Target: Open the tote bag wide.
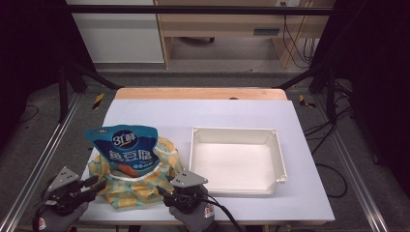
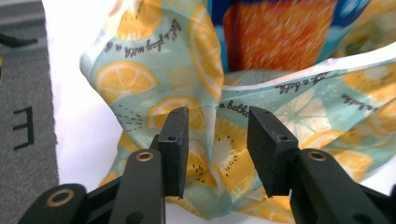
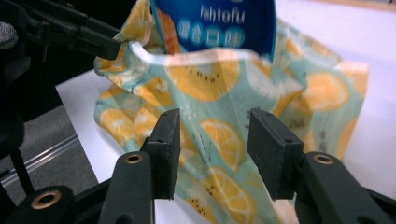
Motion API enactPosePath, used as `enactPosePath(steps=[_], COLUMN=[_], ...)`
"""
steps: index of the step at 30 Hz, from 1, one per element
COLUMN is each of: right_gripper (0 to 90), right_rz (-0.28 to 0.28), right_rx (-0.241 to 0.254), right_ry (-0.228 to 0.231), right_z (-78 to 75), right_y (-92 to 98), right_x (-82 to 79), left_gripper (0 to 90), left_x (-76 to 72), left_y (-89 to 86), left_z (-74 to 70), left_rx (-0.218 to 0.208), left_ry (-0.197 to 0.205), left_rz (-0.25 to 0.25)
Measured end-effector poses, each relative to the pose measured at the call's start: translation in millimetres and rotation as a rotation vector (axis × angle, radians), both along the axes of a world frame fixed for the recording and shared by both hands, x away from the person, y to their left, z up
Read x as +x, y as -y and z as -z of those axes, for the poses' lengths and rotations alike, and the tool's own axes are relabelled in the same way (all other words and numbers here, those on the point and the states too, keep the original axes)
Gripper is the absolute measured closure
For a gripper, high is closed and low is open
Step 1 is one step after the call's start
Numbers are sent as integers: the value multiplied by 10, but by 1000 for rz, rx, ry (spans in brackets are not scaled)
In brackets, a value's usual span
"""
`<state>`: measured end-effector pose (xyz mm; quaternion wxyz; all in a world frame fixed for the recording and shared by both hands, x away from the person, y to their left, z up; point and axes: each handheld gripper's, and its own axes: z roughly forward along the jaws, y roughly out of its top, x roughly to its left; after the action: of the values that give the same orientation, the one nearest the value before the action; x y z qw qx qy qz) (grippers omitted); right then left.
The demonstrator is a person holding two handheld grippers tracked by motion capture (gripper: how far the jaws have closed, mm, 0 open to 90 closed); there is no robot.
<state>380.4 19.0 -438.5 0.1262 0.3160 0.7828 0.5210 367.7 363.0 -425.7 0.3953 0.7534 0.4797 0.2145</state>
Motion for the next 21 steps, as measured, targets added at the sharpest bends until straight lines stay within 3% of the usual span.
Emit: enactPosePath(steps=[7,21], right_gripper=[491,469], right_rz=[11,37], right_rx=[34,73], right_ry=[44,92], right_z=[-215,-515], right_y=[95,334], right_x=[6,57], left_gripper=[528,423], left_x=[-86,-166], left_y=[-49,-115], left_z=[-198,-523], left_rx=[-58,-105], left_ry=[73,190], left_rz=[-7,-23])
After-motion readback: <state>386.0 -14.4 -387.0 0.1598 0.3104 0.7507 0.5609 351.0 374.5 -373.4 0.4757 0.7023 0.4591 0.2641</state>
